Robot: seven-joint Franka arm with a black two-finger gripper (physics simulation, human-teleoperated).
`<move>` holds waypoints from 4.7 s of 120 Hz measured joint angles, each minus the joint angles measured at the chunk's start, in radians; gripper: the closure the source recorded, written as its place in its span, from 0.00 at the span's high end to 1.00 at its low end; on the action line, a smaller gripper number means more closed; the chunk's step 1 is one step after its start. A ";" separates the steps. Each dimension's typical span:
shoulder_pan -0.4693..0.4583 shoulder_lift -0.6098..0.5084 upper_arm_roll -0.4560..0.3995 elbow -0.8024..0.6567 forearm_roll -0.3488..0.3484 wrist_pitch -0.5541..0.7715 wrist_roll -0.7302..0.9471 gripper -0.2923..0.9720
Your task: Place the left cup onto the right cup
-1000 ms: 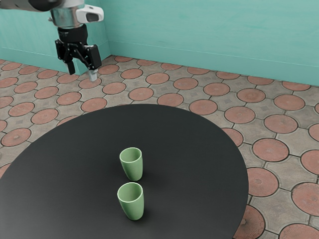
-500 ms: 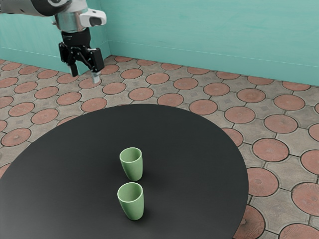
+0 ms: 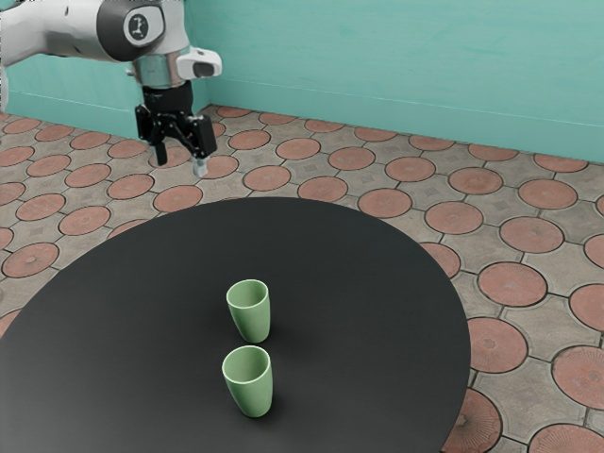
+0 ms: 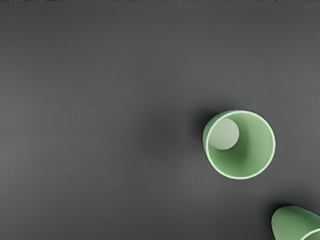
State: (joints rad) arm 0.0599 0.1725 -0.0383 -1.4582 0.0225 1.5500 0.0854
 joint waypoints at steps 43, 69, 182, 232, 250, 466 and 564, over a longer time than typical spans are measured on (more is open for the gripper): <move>-0.002 0.029 0.000 -0.075 -0.007 0.086 -0.004 0.77; -0.002 0.011 0.001 -0.152 -0.014 0.149 -0.007 0.77; -0.007 -0.022 -0.052 -0.341 -0.028 0.320 -0.047 0.77; -0.006 0.007 -0.058 -0.378 -0.057 0.352 -0.127 0.77; -0.006 0.026 -0.058 -0.378 -0.057 0.365 -0.147 0.77; 0.001 0.137 -0.036 -0.433 -0.054 0.482 -0.216 0.77; -0.001 0.161 -0.044 -0.420 -0.057 0.484 -0.221 0.67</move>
State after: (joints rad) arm 0.0593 0.3339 -0.0821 -1.8787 -0.0342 2.0336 -0.1358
